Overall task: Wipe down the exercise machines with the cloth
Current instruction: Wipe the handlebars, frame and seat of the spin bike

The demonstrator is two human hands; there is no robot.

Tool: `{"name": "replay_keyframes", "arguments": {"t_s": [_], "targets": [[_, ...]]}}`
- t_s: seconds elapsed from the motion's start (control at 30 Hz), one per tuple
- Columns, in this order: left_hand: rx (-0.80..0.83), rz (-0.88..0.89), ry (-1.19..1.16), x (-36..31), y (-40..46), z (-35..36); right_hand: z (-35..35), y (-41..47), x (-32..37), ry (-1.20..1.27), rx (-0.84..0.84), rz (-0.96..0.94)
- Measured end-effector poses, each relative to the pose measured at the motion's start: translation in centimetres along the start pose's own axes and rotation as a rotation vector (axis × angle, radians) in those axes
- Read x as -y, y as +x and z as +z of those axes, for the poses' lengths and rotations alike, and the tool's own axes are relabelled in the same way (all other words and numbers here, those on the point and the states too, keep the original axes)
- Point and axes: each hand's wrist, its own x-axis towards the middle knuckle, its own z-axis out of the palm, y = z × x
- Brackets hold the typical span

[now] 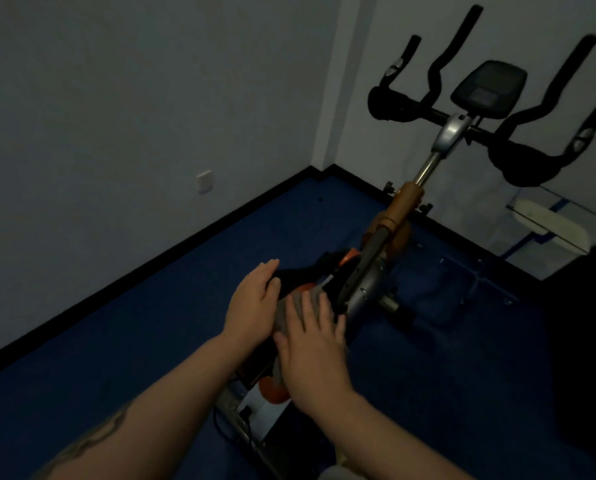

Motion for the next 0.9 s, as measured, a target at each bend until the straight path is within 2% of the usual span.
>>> {"name": "replay_keyframes", "arguments": {"t_s": [0.07, 0.17, 0.27, 0.37, 0.53, 0.7, 0.9], "targets": [[-0.009, 0.043, 0.089, 0.6, -0.1, 0.9, -0.1, 2.1, -1.4, 0.012, 0.0, 0.011], [-0.018, 0.046, 0.187, 0.8, -0.3, 1.3, -1.2, 4.8, -2.6, 0.207, 0.053, 0.195], [-0.024, 0.056, 0.32, 0.8, -0.3, 1.5, -1.0, 2.5, -0.6, 0.224, 0.057, 0.246], [-0.064, -0.026, 0.358, -0.5, 1.1, 1.4, -0.3, -0.2, 0.7, 0.199, 0.041, 0.235], [-0.09, -0.158, 0.505, -1.3, 2.9, 2.5, -0.7, 5.0, -1.0, 0.369, 0.034, 0.38], [-0.217, -0.152, 0.558, -0.9, 2.8, 3.6, 0.0, 9.4, -3.2, 0.489, 0.014, 0.519], [-0.277, -0.173, 0.557, -0.9, 3.0, 4.0, 0.6, 13.3, -7.1, 0.594, -0.115, 0.479]]}}
